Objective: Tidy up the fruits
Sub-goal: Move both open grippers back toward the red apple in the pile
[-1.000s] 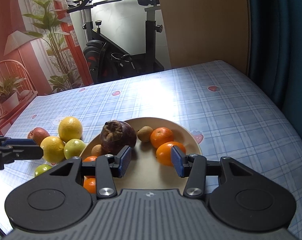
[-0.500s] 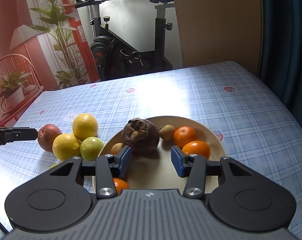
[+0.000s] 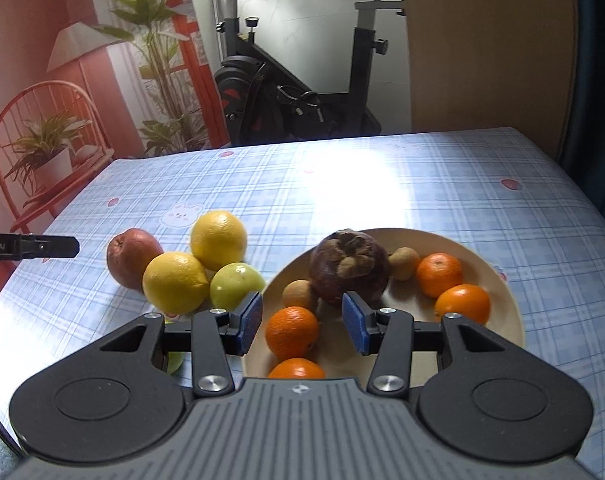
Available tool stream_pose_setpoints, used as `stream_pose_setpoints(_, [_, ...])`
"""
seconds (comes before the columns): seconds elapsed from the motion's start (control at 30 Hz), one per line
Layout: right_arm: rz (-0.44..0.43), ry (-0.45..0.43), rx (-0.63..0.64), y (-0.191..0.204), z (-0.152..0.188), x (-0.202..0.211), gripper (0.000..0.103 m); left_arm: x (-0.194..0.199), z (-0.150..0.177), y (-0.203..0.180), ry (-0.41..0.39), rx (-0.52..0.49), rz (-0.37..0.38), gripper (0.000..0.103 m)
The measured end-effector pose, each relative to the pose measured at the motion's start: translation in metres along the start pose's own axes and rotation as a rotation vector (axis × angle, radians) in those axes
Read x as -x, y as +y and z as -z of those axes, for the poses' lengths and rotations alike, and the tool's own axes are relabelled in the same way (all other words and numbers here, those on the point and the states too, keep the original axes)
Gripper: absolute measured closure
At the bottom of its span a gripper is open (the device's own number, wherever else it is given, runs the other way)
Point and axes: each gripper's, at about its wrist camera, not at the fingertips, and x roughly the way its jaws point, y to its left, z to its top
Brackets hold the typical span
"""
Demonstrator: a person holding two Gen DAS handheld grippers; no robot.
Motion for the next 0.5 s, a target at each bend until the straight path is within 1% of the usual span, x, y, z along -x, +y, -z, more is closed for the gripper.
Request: stream_pose_setpoints(0.5, [-0.1,0.029,0.088,0.045,0.002,-0.015,0.055,0.0,0.005,0.006,0.021,0.004,0.014,0.063])
